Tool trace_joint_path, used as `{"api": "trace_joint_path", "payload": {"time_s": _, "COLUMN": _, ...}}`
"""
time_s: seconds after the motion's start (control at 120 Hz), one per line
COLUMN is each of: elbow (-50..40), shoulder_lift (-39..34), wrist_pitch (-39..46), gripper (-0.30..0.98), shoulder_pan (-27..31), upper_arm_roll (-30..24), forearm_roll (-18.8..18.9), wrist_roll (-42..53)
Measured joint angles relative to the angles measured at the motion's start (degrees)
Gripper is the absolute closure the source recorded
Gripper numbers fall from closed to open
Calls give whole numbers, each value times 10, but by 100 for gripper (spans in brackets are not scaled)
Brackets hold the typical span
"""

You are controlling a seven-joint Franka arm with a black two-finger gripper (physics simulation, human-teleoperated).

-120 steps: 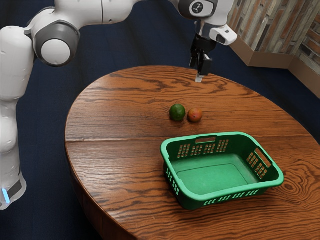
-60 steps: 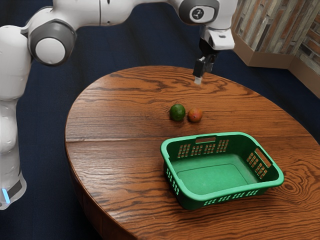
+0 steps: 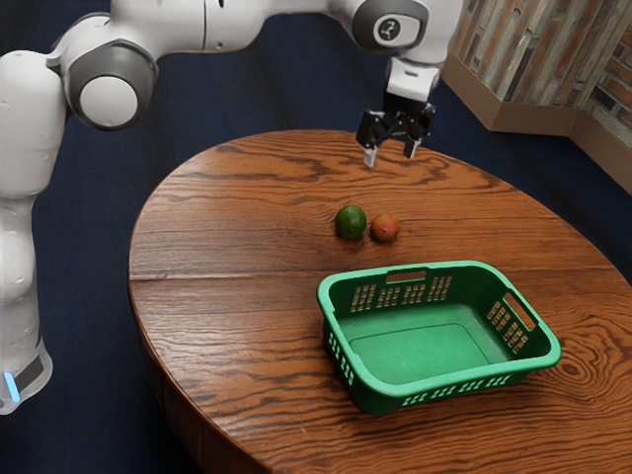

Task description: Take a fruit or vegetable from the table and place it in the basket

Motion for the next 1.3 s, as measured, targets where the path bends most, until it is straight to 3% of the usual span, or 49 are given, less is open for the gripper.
{"api": "trace_joint_path", "payload": {"time_s": 0.367, "elbow": -3, "shoulder_lift": 27, "wrist_pitch": 6, "gripper": 0, "shoulder_pan": -1, "upper_arm_roll": 1, "forearm_roll": 3, "wrist_roll": 117}}
{"api": "trace_joint_path", "payload": {"time_s": 0.833, "elbow": -13, "shoulder_lift": 38, "wrist_pitch": 8, "gripper": 0, "shoulder_pan": 0, "upper_arm_roll": 3, "forearm_roll": 4, "wrist_roll": 194}}
{"api": "trace_joint_path", "payload": {"time_s": 1.3, "elbow": -10, "shoulder_lift": 72, "wrist_pitch": 50, "gripper": 0, "shoulder_pan": 2, "upper_arm_roll": 59, "forearm_roll": 7, "wrist_roll": 225}}
